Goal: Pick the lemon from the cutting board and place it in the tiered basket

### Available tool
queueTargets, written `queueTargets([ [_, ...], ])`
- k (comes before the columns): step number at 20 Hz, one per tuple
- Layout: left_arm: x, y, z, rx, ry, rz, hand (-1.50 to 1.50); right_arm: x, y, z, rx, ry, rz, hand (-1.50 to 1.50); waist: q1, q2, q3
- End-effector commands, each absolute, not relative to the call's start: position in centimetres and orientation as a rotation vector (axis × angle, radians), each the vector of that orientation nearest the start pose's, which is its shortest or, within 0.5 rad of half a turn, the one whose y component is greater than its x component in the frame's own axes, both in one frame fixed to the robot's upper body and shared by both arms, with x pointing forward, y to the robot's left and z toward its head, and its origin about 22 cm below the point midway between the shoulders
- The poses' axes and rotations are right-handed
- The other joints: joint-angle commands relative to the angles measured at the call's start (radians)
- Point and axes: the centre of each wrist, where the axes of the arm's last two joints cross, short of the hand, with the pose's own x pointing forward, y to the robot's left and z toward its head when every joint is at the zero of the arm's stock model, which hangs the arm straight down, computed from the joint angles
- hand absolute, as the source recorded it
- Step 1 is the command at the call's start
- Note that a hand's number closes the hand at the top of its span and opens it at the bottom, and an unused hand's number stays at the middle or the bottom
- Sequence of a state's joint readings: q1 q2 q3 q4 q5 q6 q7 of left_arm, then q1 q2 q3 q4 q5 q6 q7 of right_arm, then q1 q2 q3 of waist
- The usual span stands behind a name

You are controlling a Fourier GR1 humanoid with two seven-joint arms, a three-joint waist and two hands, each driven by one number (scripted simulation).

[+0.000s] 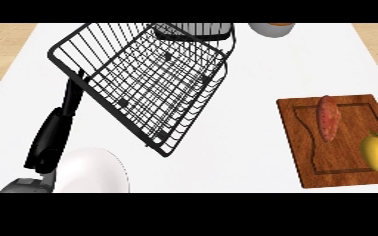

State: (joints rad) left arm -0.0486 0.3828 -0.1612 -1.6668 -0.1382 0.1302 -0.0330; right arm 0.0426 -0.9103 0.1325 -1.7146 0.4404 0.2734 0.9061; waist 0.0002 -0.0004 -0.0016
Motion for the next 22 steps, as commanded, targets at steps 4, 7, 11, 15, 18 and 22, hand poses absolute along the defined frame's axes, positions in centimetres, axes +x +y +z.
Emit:
queueTargets([
  [4, 26.3, 25.2, 5.0, 0.317, -1.745, -0.486, 0.0, 23.9, -38.3, 8.2, -1.101, -0.421, 0.806, -1.5, -0.001, 0.002, 0.002],
  [7, 25.4, 27.2, 5.6, 0.297, -1.746, -0.515, 0.0, 23.4, -38.2, 7.7, -1.118, -0.429, 0.809, -1.5, 0.0, 0.0, 0.002],
  [11, 25.5, 26.7, 5.4, 0.323, -1.742, -0.496, 0.0, 22.6, -40.2, 5.1, -1.129, -0.436, 0.79, -1.5, 0.0, 0.001, 0.002],
  [15, 26.6, 26.1, 7.3, 0.299, -1.736, -0.484, 0.0, 22.9, -39.0, 4.5, -1.119, -0.444, 0.797, -1.5, -0.002, 0.001, 0.002],
  [18, 27.0, 26.4, 5.7, 0.317, -1.76, -0.466, 0.0, 23.9, -40.3, 6.0, -1.117, -0.442, 0.785, -1.5, -0.002, 0.0, 0.002],
  [22, 25.7, 25.4, 5.9, 0.3, -1.75, -0.48, 0.0, 25.4, -40.3, 3.9, -1.089, -0.415, 0.822, -1.5, 0.003, 0.001, 0.002],
])
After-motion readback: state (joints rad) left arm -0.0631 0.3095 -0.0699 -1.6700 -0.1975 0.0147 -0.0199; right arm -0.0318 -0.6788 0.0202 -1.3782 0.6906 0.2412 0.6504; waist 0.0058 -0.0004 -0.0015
